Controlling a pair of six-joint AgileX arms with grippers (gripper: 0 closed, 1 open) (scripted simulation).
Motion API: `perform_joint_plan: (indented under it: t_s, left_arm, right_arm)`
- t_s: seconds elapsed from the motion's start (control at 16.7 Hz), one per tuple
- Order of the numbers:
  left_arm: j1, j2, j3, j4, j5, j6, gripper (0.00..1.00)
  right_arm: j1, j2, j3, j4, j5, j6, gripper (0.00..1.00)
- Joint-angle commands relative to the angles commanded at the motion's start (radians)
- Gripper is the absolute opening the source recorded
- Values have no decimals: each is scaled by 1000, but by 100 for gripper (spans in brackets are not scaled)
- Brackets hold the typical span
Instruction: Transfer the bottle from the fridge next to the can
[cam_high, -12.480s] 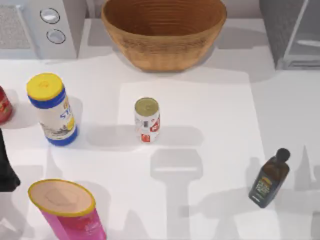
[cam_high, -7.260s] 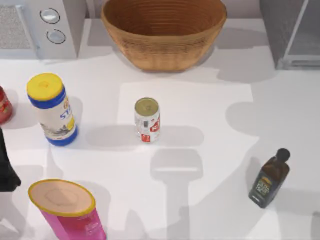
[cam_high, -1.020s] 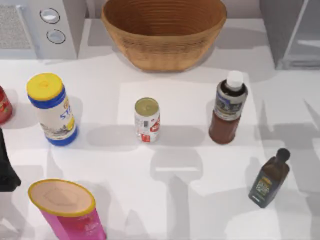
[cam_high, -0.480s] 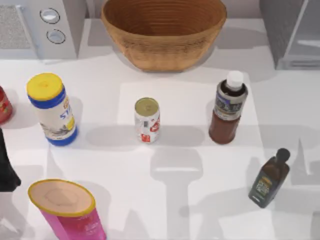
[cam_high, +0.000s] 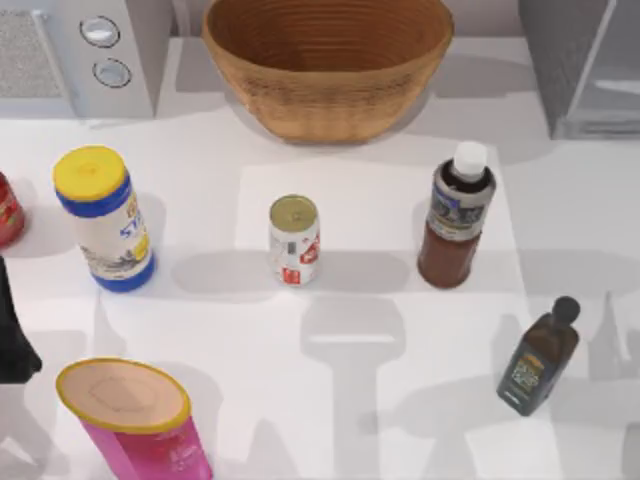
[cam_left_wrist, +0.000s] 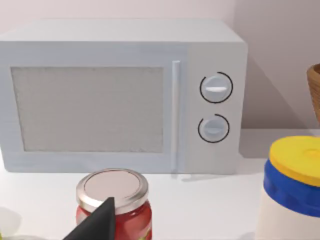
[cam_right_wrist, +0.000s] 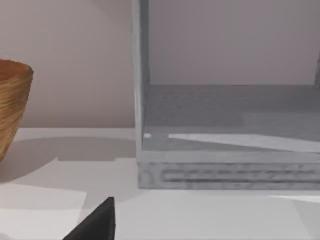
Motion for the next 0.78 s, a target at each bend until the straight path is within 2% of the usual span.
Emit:
perform_joint_plan:
  t_s: [0.18,0.36,0.78]
  left_arm:
    - [0,0,0,0,0,0,100]
    - [0,0,0,0,0,0,100]
    - [0,0,0,0,0,0,100]
  right_arm:
    - [-2,-28,24,-34,2,-1,100]
    - [-5,-118,98,-162,4,-3,100]
    - [-5,-423,347,-753,1,-5,100]
